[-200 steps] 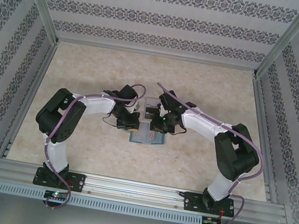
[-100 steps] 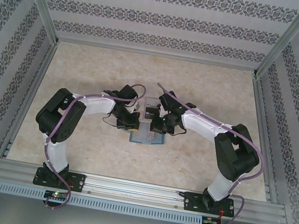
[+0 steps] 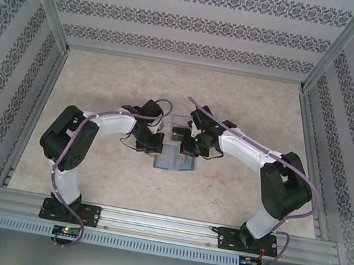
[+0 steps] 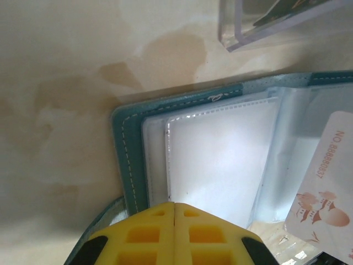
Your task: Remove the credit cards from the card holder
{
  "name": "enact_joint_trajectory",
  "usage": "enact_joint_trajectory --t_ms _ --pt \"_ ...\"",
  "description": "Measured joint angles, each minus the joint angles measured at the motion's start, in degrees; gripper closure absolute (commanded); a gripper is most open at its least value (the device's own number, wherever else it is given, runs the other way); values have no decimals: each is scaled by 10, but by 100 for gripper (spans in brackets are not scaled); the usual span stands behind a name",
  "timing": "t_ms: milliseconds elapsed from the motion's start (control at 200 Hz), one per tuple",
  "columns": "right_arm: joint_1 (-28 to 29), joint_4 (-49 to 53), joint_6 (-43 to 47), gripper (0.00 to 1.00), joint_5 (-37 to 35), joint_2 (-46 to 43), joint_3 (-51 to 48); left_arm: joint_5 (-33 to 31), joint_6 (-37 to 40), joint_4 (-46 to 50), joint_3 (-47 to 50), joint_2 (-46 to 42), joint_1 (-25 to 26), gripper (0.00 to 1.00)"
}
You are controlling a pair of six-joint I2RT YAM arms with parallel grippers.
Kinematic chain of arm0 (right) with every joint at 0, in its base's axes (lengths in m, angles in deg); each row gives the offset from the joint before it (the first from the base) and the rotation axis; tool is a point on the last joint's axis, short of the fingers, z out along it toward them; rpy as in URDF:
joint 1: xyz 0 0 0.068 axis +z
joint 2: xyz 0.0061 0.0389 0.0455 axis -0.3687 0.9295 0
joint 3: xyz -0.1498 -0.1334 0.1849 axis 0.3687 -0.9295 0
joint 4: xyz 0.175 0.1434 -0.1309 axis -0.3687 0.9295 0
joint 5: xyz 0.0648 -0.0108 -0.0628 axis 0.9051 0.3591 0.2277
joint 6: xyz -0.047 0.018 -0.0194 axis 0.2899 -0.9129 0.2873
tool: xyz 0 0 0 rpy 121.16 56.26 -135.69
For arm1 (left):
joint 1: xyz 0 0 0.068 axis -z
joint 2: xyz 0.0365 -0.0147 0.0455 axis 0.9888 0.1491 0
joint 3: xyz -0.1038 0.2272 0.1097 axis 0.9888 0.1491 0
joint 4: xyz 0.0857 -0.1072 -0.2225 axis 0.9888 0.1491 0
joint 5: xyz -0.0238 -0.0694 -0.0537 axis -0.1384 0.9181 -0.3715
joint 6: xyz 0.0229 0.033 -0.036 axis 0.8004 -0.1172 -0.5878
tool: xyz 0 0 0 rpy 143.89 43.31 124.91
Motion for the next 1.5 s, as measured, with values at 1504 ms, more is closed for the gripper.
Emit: enact_joint_trajectory --t_ms 1504 --pt "-62 298 808 100 -75 169 394 -64 -15 -65 130 -165 -21 94"
